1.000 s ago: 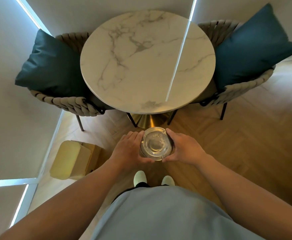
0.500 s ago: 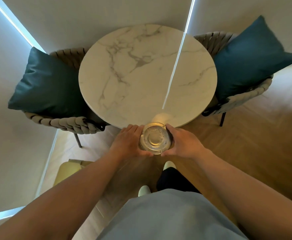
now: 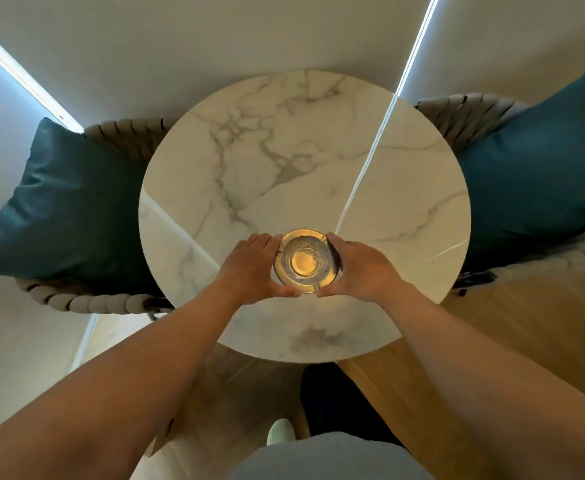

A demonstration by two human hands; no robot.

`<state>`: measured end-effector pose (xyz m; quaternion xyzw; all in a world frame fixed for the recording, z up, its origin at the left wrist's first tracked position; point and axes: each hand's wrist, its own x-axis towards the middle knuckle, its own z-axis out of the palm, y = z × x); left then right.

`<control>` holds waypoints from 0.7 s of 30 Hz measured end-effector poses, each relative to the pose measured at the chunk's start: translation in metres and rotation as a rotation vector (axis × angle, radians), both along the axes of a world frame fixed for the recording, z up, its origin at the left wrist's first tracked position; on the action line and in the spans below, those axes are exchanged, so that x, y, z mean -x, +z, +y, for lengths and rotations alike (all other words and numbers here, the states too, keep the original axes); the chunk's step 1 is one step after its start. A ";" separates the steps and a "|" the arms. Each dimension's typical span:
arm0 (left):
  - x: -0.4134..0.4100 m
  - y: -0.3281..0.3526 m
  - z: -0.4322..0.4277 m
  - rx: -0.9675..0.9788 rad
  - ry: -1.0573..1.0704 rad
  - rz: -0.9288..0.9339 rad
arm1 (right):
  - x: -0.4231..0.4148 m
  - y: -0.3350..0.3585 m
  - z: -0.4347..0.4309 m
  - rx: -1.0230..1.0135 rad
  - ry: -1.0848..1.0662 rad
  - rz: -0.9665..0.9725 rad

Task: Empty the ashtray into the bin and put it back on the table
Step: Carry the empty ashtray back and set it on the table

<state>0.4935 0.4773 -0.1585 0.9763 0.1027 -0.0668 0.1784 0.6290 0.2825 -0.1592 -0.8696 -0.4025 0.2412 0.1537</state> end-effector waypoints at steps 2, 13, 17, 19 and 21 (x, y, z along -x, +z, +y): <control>-0.026 -0.006 0.016 0.000 0.025 0.018 | -0.028 -0.008 0.019 -0.001 0.008 0.003; -0.123 -0.031 0.079 0.048 0.112 0.043 | -0.127 -0.040 0.090 -0.007 0.023 -0.008; -0.142 -0.039 0.089 0.128 0.112 0.017 | -0.140 -0.050 0.100 -0.003 0.008 -0.008; -0.148 -0.046 0.093 0.144 0.087 0.001 | -0.145 -0.054 0.102 -0.025 0.002 -0.017; -0.152 -0.053 0.096 0.128 0.060 -0.026 | -0.147 -0.058 0.102 -0.054 -0.012 -0.032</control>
